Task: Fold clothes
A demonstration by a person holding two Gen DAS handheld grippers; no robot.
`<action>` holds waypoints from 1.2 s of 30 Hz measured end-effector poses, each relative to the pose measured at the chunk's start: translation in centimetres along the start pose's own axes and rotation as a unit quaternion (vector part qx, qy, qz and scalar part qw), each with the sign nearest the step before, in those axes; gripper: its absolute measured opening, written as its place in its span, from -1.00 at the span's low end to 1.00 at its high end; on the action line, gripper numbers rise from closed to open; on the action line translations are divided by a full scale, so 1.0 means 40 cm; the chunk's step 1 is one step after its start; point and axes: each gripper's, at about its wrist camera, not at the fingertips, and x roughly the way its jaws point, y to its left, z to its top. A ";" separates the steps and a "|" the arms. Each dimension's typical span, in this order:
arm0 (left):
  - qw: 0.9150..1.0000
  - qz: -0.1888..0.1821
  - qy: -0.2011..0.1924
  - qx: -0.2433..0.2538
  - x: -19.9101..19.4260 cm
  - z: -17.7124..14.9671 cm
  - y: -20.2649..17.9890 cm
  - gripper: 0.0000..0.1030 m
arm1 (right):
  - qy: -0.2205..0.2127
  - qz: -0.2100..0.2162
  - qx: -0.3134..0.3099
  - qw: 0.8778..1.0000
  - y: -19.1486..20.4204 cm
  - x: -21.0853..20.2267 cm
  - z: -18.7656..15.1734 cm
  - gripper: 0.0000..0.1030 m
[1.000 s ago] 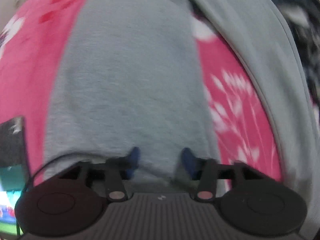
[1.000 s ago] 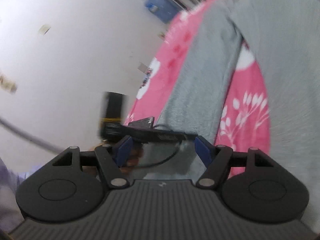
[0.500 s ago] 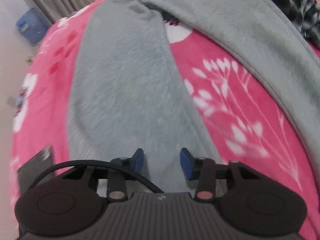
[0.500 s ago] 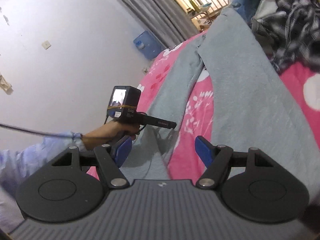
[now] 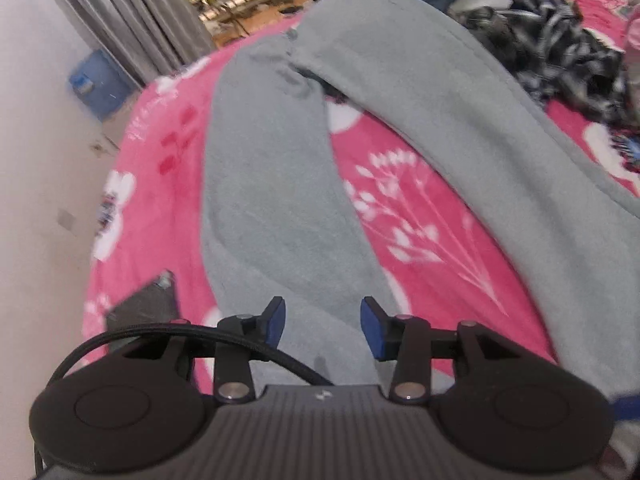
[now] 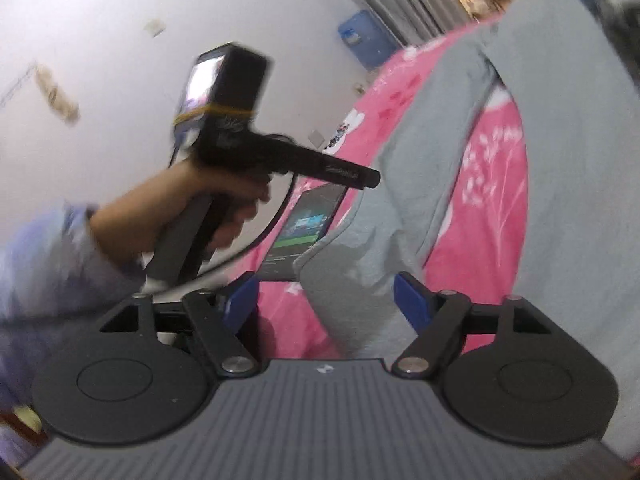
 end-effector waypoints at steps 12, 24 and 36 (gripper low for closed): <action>0.974 -0.124 0.064 -0.177 -0.122 -0.398 0.222 0.04 | 0.070 -0.101 0.021 0.992 -0.065 0.181 -0.030 0.52; 0.962 -0.228 -0.079 -0.126 0.023 -0.369 0.235 0.27 | 0.089 -0.179 0.055 0.978 -0.094 0.171 -0.141 0.52; 0.909 -0.374 -0.025 -0.183 -0.056 -0.413 0.226 -0.88 | 0.073 -0.128 0.018 0.989 0.013 0.141 -0.195 -0.83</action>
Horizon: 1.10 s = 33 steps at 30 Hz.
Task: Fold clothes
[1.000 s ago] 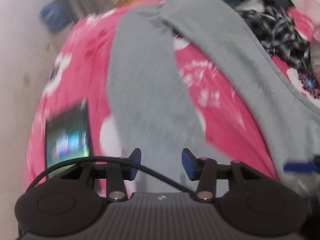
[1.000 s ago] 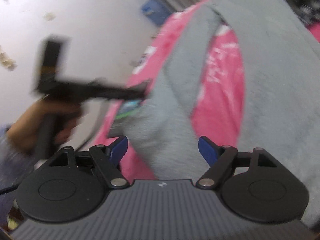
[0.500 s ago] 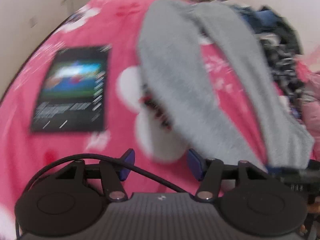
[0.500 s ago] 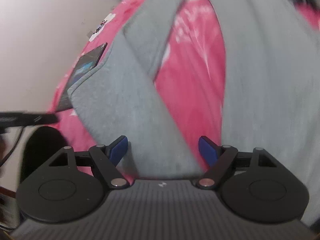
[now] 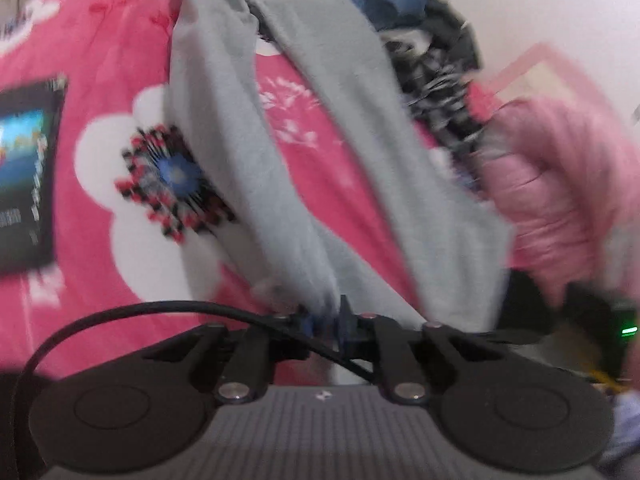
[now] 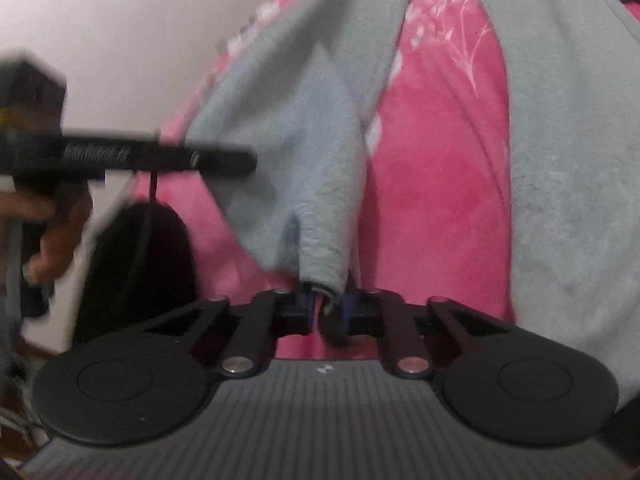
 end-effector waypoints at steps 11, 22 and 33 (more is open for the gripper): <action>0.996 0.048 -0.034 -0.072 -0.080 0.039 0.040 -0.83 | -0.001 0.136 0.074 0.988 -0.034 -0.092 -0.008 -0.84; 0.984 0.176 0.003 -0.030 -0.068 0.015 0.137 0.20 | 0.047 -0.015 0.074 0.996 -0.090 -0.073 -0.032 -0.44; 0.981 0.173 0.022 -0.082 0.072 0.026 0.167 -1.00 | 0.056 -0.001 0.106 0.993 -0.098 0.052 -0.018 -0.18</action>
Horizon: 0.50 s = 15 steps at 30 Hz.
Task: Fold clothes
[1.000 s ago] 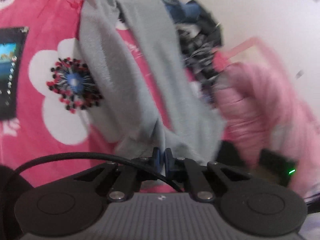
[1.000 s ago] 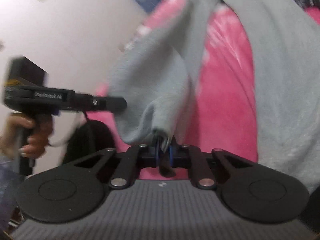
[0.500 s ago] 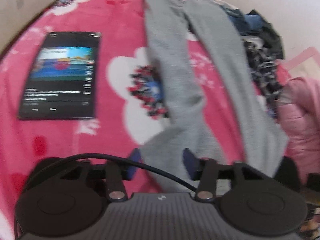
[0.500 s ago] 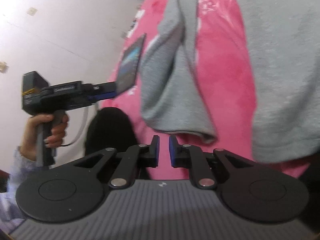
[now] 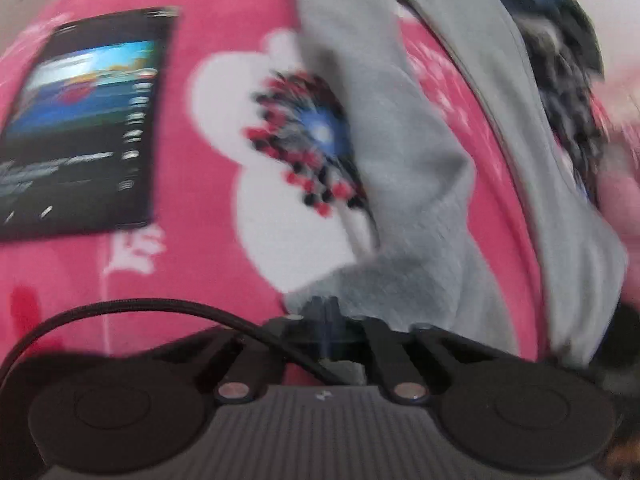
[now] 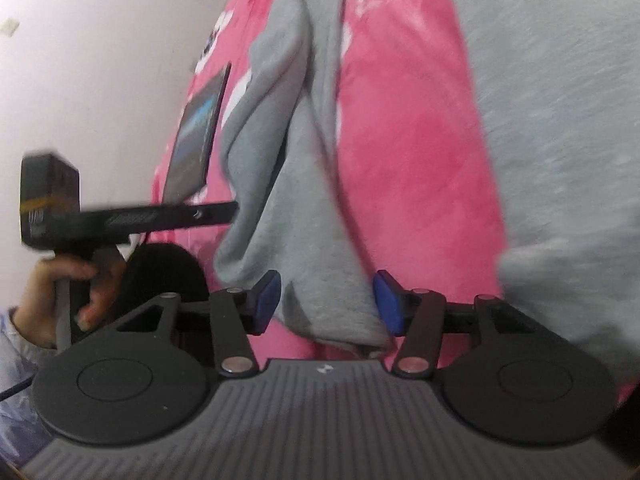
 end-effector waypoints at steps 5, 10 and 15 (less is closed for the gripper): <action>0.998 -0.001 -0.065 -0.025 -0.179 -0.062 0.008 -1.00 | -0.025 -0.003 -0.060 0.998 0.049 -0.029 -0.027 -0.80; 0.995 0.017 -0.076 0.056 -0.276 -0.080 -0.022 -0.90 | -0.058 0.001 -0.169 0.984 0.115 -0.079 -0.041 -0.81; 0.988 0.012 -0.039 0.146 -0.141 -0.014 -0.065 0.24 | -0.028 -0.006 -0.119 0.992 0.067 -0.024 -0.025 -0.81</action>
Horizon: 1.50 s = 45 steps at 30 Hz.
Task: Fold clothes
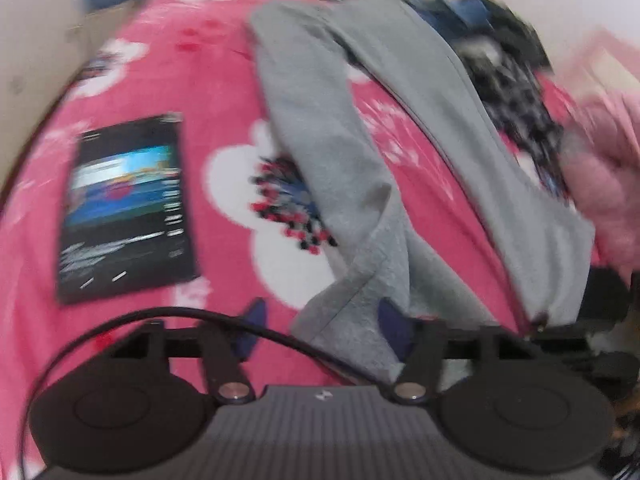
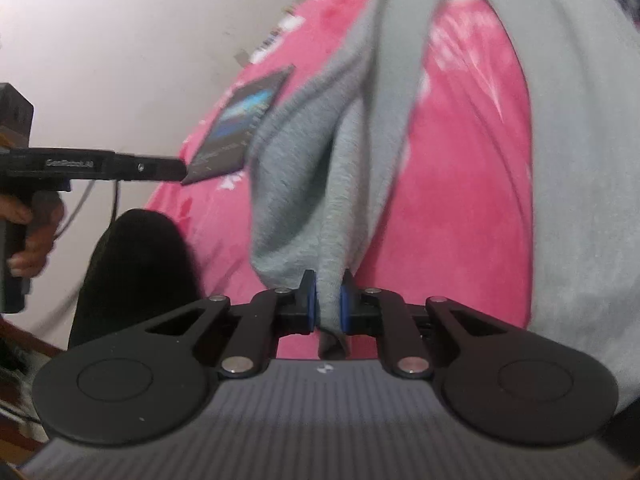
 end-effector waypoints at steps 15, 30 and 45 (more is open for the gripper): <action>0.990 -0.093 0.054 -0.092 0.102 -0.010 0.092 -0.92 | 0.027 -0.035 -0.012 0.999 -0.010 0.016 -0.020 -0.81; 0.977 -0.069 0.025 -0.201 -0.139 -0.125 0.154 -0.92 | 0.038 -0.012 -0.101 0.994 0.063 0.001 -0.005 -0.73; 0.981 0.006 0.023 -0.193 -0.152 -0.138 0.193 -0.92 | 0.050 0.016 0.113 0.992 -0.094 0.042 0.004 0.17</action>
